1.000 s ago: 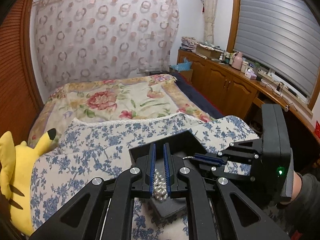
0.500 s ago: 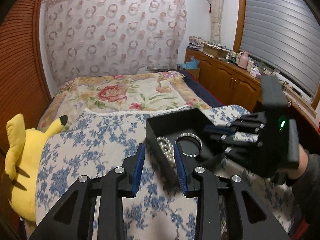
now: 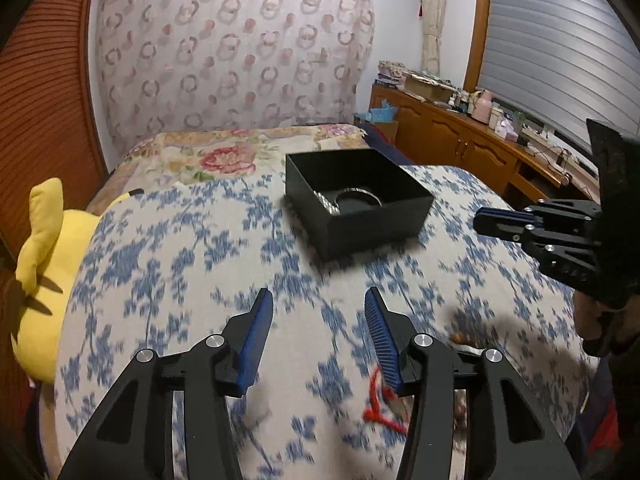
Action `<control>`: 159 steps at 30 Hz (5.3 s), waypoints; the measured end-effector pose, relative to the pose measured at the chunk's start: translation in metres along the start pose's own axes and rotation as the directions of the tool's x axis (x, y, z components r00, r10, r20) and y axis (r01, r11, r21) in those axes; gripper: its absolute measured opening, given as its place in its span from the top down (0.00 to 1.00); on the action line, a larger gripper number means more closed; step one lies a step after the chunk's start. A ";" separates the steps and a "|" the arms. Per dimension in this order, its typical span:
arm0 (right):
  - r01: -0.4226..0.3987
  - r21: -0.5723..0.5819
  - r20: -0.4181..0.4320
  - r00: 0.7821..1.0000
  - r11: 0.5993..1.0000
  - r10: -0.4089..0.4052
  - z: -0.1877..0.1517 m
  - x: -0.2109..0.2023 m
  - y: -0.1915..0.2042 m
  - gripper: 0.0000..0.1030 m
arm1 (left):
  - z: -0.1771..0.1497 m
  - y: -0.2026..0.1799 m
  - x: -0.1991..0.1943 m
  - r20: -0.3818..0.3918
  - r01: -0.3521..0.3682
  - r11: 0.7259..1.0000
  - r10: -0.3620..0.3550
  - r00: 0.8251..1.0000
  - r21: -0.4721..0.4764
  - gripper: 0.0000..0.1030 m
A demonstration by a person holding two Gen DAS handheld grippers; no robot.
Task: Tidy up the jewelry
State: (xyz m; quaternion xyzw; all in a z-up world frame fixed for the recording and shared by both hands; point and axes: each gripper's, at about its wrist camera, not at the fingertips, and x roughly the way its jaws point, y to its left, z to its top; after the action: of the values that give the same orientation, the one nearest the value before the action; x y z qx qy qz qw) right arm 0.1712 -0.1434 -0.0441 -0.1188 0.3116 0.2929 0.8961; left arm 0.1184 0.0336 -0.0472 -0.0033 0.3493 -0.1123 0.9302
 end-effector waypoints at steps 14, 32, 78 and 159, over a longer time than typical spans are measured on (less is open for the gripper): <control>0.005 0.081 -0.053 0.999 0.997 -0.001 -0.071 -0.024 0.017 0.81 | -0.050 -0.021 -0.005 -0.103 0.065 0.998 -0.064 0.993 0.005 0.71; 0.007 0.110 -0.046 0.999 0.994 -0.002 -0.096 -0.026 0.020 0.80 | -0.053 -0.040 0.024 -0.186 -0.010 0.996 0.027 0.982 0.093 0.82; -0.071 0.068 -0.033 0.997 0.995 0.074 -0.089 -0.039 0.057 0.68 | -0.015 -0.019 -0.059 0.056 0.070 0.998 -0.069 0.996 -0.009 0.93; 0.165 -0.127 0.285 0.951 0.978 -0.123 0.097 -0.130 0.019 0.95 | 0.072 -0.041 -0.077 0.223 0.046 0.996 -0.062 0.973 0.074 0.93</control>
State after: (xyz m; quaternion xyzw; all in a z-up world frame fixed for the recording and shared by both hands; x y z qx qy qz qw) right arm 0.1249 -0.1487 0.1123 -0.1662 0.1515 0.2629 0.9382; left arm 0.1007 0.0045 0.0605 0.0061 0.2376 -0.1483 0.9600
